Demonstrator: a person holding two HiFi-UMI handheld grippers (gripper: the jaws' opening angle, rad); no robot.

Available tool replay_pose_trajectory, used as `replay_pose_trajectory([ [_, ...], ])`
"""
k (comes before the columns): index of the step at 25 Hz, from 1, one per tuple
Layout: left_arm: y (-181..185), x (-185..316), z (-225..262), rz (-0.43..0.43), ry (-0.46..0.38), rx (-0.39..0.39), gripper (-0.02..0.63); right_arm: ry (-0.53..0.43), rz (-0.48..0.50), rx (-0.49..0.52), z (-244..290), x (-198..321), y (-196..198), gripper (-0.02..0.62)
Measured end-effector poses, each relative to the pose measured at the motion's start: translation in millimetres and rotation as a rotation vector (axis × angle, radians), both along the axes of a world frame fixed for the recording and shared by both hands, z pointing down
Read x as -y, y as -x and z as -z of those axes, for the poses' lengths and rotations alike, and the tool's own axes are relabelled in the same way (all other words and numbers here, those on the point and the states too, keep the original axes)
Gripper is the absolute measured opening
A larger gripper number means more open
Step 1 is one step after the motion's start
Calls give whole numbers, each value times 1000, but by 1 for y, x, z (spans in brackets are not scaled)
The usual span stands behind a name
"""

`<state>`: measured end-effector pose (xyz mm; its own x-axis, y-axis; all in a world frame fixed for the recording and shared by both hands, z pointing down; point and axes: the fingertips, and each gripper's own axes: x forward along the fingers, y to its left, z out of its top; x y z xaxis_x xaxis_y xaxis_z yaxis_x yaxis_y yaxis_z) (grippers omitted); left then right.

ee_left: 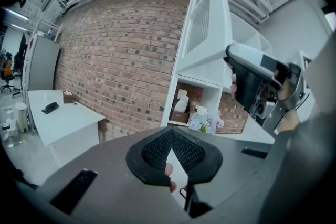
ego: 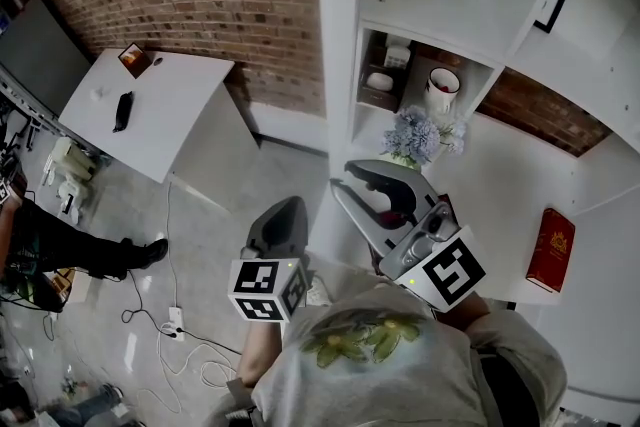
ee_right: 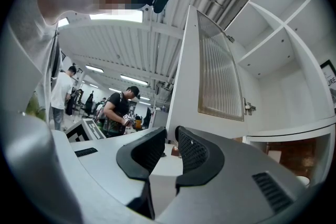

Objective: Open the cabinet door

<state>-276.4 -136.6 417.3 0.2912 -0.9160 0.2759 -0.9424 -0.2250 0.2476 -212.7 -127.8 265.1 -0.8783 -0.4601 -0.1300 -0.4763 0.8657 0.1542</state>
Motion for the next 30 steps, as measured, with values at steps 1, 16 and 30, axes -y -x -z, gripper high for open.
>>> replay_pose_trajectory([
  [1, 1, 0, 0, -1, 0, -1, 9, 1, -1, 1, 0, 0, 2, 75],
  [16, 20, 3, 7, 2, -19, -8, 9, 18, -14, 19, -1, 4, 33, 75],
  [30, 35, 5, 3, 1, -11, -12, 9, 40, -1, 31, -2, 9, 56, 75],
])
